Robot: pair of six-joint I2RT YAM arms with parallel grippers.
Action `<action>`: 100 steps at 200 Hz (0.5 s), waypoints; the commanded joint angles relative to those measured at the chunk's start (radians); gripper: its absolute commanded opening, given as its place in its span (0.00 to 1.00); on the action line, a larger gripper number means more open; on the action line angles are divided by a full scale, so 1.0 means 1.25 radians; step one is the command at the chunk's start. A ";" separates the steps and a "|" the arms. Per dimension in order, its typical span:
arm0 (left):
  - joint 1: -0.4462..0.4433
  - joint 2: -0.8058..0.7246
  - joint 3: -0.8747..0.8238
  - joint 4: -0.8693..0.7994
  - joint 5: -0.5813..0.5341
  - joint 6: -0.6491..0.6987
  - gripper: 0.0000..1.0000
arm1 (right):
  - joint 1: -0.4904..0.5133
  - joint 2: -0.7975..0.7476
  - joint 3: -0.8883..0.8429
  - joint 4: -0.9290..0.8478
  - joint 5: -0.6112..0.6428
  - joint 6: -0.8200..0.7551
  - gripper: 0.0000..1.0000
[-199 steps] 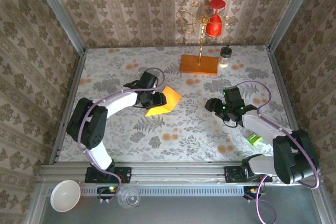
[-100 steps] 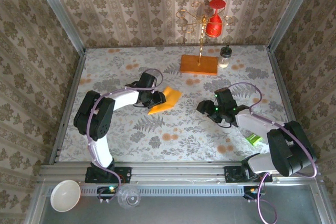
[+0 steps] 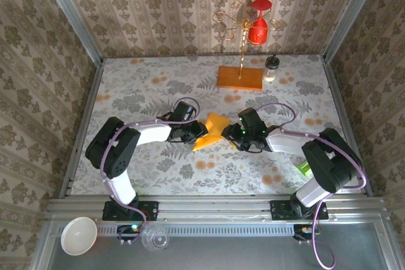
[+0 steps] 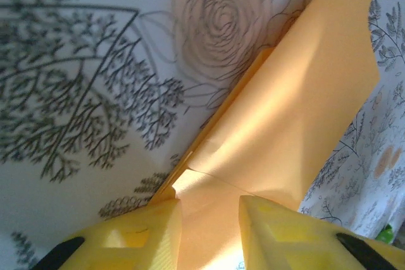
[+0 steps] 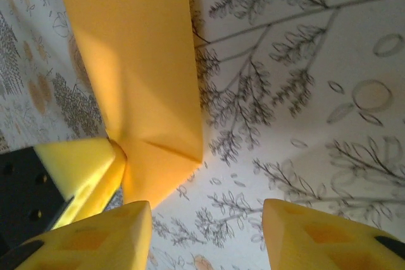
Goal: Fold a paper plane with a square sheet of paper (pick it up from the middle)
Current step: Fold the wing for the fifth time at the center of the table.
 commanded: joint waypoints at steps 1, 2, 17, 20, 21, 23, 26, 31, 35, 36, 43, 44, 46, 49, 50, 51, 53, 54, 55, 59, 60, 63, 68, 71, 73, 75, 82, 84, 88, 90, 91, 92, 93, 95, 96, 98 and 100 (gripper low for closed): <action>0.003 0.000 -0.027 -0.030 -0.010 -0.049 0.31 | 0.004 0.039 0.029 0.033 -0.002 0.031 0.44; 0.004 0.000 -0.027 -0.030 -0.009 -0.048 0.31 | 0.004 0.041 0.030 0.034 -0.002 0.031 0.43; 0.009 0.015 -0.026 -0.024 0.006 -0.047 0.30 | 0.005 0.063 0.047 0.028 0.002 0.039 0.41; 0.010 0.017 -0.026 -0.023 0.006 -0.047 0.30 | 0.005 0.066 0.048 0.030 0.003 0.042 0.41; 0.010 0.018 -0.026 -0.023 0.006 -0.048 0.30 | 0.005 0.067 0.048 0.031 0.003 0.043 0.41; 0.011 0.019 -0.026 -0.023 0.007 -0.048 0.29 | 0.005 0.068 0.049 0.032 0.004 0.045 0.41; 0.011 0.021 -0.026 -0.023 0.008 -0.048 0.29 | 0.005 0.071 0.050 0.034 0.005 0.048 0.41; 0.013 0.024 -0.026 -0.021 0.009 -0.049 0.29 | 0.005 0.075 0.051 0.036 0.005 0.051 0.41; 0.014 0.026 -0.026 -0.020 0.011 -0.048 0.29 | 0.005 0.078 0.054 0.036 0.005 0.055 0.41; 0.014 0.027 -0.026 -0.020 0.011 -0.049 0.29 | 0.005 0.079 0.054 0.036 0.005 0.055 0.41; 0.015 0.031 -0.024 -0.019 0.016 -0.048 0.29 | 0.007 0.084 0.058 0.033 0.005 0.058 0.41; 0.015 0.032 -0.024 -0.019 0.016 -0.048 0.29 | 0.007 0.084 0.058 0.032 0.005 0.058 0.41; 0.016 0.033 -0.024 -0.018 0.017 -0.049 0.29 | 0.007 0.085 0.058 0.032 0.005 0.059 0.41; 0.016 0.034 -0.024 -0.017 0.019 -0.049 0.29 | 0.008 0.087 0.059 0.032 0.005 0.060 0.41; 0.016 0.034 -0.024 -0.017 0.019 -0.049 0.29 | 0.008 0.087 0.059 0.032 0.005 0.061 0.41; 0.016 0.035 -0.024 -0.016 0.019 -0.049 0.29 | 0.008 0.088 0.060 0.032 0.005 0.061 0.41; 0.016 0.035 -0.024 -0.016 0.020 -0.050 0.29 | 0.009 0.089 0.060 0.032 0.005 0.061 0.41; 0.016 0.035 -0.024 -0.015 0.020 -0.050 0.29 | 0.009 0.089 0.060 0.032 0.005 0.061 0.41; 0.016 0.035 -0.023 -0.014 0.020 -0.050 0.29 | 0.009 0.090 0.060 0.032 0.005 0.061 0.41; 0.017 0.037 -0.023 -0.015 0.021 -0.050 0.28 | 0.011 0.091 0.061 0.031 0.005 0.061 0.41; 0.016 0.037 -0.023 -0.014 0.021 -0.050 0.29 | 0.010 0.091 0.061 0.031 0.005 0.061 0.41; 0.016 0.038 -0.023 -0.014 0.023 -0.050 0.28 | 0.011 0.092 0.062 0.030 0.005 0.061 0.41; 0.017 0.039 -0.022 -0.014 0.023 -0.050 0.28 | 0.013 0.095 0.063 0.029 0.005 0.061 0.41; 0.018 0.039 -0.021 -0.013 0.023 -0.050 0.28 | 0.013 0.096 0.063 0.029 0.005 0.061 0.41; 0.018 0.039 -0.021 -0.014 0.024 -0.050 0.28 | 0.014 0.098 0.063 0.030 0.004 0.061 0.40; 0.018 0.039 -0.021 -0.013 0.024 -0.050 0.28 | 0.014 0.099 0.063 0.030 0.003 0.061 0.40; 0.018 0.040 -0.021 -0.014 0.025 -0.049 0.28 | 0.015 0.104 0.063 0.036 -0.001 0.061 0.38; 0.018 0.040 -0.021 -0.013 0.025 -0.049 0.28 | 0.015 0.105 0.063 0.039 -0.002 0.062 0.38; 0.019 0.040 -0.022 -0.013 0.025 -0.048 0.28 | 0.016 0.108 0.062 0.044 -0.006 0.063 0.38; 0.019 0.040 -0.023 -0.013 0.025 -0.048 0.28 | 0.016 0.109 0.061 0.048 -0.007 0.064 0.37; 0.019 0.040 -0.023 -0.013 0.025 -0.049 0.28 | 0.016 0.109 0.061 0.050 -0.008 0.064 0.37; 0.019 0.040 -0.023 -0.013 0.025 -0.049 0.28 | 0.017 0.110 0.060 0.052 -0.008 0.063 0.37; 0.019 0.040 -0.023 -0.013 0.025 -0.049 0.28 | 0.017 0.110 0.060 0.055 -0.009 0.063 0.37; 0.019 0.040 -0.023 -0.013 0.025 -0.049 0.28 | 0.017 0.112 0.060 0.059 -0.010 0.063 0.36; 0.019 0.040 -0.023 -0.013 0.025 -0.049 0.28 | 0.017 0.112 0.060 0.061 -0.010 0.063 0.36; 0.019 0.040 -0.023 -0.013 0.025 -0.049 0.28 | 0.017 0.113 0.060 0.062 -0.010 0.064 0.36; 0.019 0.040 -0.024 -0.013 0.025 -0.049 0.28 | 0.017 0.114 0.060 0.063 -0.009 0.064 0.36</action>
